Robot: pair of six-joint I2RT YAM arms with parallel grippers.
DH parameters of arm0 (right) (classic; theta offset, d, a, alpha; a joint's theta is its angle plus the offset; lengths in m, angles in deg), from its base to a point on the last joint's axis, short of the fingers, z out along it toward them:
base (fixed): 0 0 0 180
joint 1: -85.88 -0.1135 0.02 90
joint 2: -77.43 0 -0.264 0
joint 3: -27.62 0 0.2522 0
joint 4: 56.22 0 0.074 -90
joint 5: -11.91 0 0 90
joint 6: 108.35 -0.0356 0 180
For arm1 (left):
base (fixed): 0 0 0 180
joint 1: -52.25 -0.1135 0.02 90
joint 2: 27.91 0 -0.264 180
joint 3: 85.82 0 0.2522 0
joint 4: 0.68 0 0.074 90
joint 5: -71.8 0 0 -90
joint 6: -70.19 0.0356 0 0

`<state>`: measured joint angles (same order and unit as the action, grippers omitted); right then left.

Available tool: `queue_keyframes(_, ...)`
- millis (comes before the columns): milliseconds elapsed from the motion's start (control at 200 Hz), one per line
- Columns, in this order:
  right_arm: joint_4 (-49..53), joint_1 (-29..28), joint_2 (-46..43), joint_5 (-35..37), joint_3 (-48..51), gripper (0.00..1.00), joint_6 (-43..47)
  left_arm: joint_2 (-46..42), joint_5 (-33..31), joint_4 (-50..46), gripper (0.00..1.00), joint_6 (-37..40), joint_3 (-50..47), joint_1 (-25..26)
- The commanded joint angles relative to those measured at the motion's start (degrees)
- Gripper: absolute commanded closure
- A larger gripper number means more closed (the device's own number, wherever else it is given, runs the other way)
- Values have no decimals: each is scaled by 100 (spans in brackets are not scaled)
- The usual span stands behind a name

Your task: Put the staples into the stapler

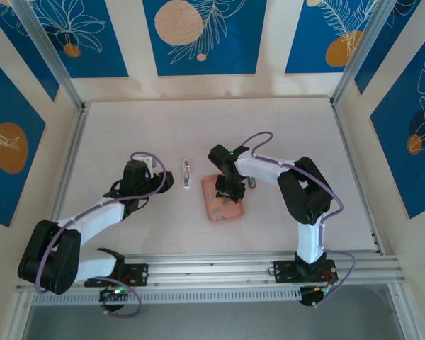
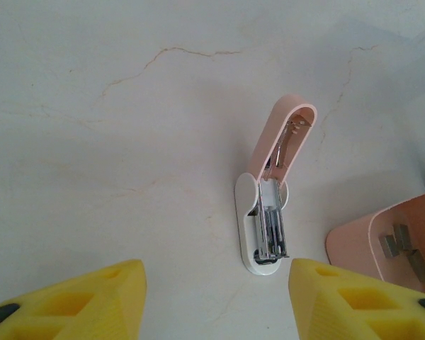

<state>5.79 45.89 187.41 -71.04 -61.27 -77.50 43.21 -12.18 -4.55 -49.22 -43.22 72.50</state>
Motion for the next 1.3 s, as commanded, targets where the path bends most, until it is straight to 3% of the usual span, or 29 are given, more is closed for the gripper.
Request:
queue_keyframes(0, -4, 39, 49, -89, -103, 69, -124, 52, 144, 118, 45, 67, -39, -73)
queue_keyframes(405, 36, 39, 348, -52, -189, 75, -46, 85, 213, 135, 45, 59, -37, -71)
queue_keyframes(710, 331, -35, 585, 247, -440, 85, 284, 34, 303, 129, 45, 102, -19, -73)
queue_keyframes(1060, -572, -83, -982, 998, -213, 84, 1463, 33, 787, -42, 46, 225, 567, -23)
queue_keyframes(1296, -1610, 677, -2032, 651, 859, 84, 2394, 279, 614, -239, 45, 312, 1042, 415)
